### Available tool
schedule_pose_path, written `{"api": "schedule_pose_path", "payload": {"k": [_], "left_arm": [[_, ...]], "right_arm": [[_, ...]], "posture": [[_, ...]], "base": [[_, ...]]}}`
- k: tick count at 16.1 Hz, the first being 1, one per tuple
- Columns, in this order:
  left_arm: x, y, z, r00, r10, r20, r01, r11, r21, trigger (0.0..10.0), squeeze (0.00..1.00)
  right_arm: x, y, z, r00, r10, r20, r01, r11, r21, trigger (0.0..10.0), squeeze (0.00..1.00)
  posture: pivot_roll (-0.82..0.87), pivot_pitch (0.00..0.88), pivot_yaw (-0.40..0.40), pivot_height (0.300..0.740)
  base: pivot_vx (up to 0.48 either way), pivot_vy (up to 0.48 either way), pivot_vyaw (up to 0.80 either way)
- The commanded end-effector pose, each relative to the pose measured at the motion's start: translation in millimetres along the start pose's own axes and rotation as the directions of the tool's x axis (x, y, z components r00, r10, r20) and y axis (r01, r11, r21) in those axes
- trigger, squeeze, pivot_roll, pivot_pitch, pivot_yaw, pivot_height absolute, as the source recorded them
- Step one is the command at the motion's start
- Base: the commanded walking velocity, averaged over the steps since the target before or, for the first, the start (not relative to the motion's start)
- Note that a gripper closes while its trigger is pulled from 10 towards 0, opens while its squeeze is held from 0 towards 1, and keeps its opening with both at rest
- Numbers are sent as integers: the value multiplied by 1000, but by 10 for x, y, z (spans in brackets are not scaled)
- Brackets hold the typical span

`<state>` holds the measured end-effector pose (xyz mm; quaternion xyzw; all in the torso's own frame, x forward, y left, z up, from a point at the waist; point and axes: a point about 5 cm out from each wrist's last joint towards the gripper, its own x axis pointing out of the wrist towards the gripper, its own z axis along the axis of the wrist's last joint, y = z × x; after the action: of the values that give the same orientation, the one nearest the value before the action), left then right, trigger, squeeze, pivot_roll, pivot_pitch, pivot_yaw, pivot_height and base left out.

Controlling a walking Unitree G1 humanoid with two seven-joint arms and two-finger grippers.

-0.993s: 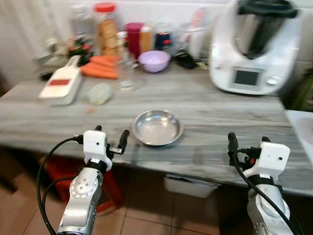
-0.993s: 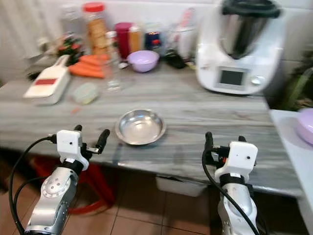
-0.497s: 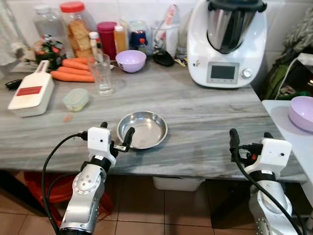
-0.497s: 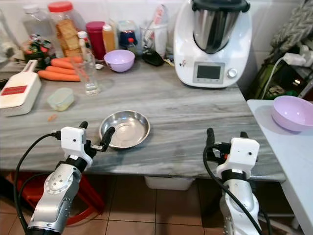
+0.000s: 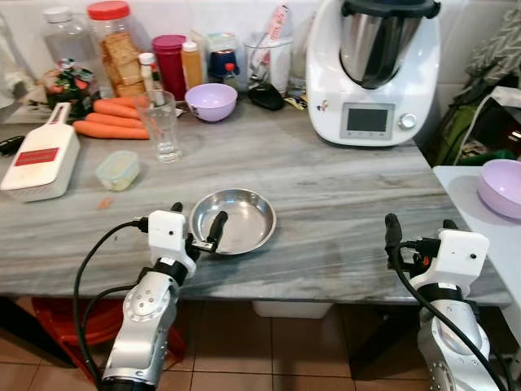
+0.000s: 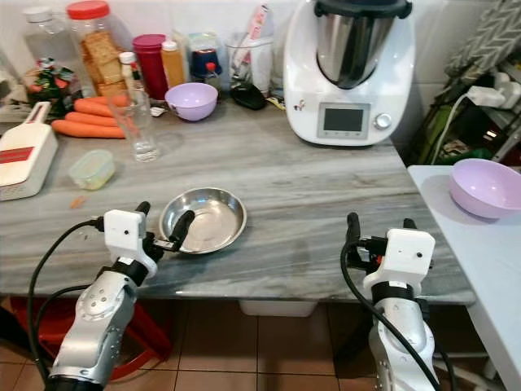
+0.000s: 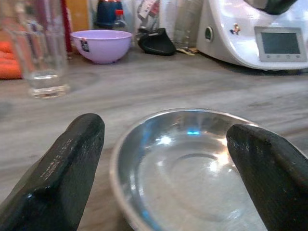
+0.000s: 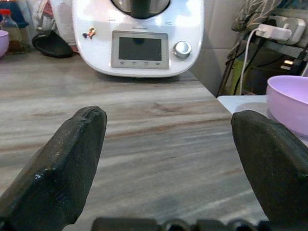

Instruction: Setting the table

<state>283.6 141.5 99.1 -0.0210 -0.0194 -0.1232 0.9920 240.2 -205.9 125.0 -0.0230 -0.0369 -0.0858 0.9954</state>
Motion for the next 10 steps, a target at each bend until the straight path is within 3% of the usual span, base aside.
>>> {"api": "schedule_pose_path", "payload": {"k": [1, 5, 10], "left_arm": [[21, 14, -2, 1000, 7, -9, -7, 1000, 4, 10000, 0], [48, 51, 25, 1000, 6, -6, -6, 1000, 10, 10000, 0], [77, 65, 59, 1000, 27, 5, -27, 1000, -6, 10000, 0]], "right_arm": [[25, -14, 38, 1000, -1, 9, 1, 1000, 0, 10000, 0], [59, -16, 52, 1000, 2, 14, -2, 1000, -5, 10000, 0], [72, -8, 54, 1000, 5, 14, -5, 1000, -7, 10000, 0]], "posture": [[-75, 0, 18, 740], [-73, 0, 17, 740], [-72, 0, 17, 740]], "base": [[0, 0, -800], [0, 0, 0], [0, 0, -800]]}}
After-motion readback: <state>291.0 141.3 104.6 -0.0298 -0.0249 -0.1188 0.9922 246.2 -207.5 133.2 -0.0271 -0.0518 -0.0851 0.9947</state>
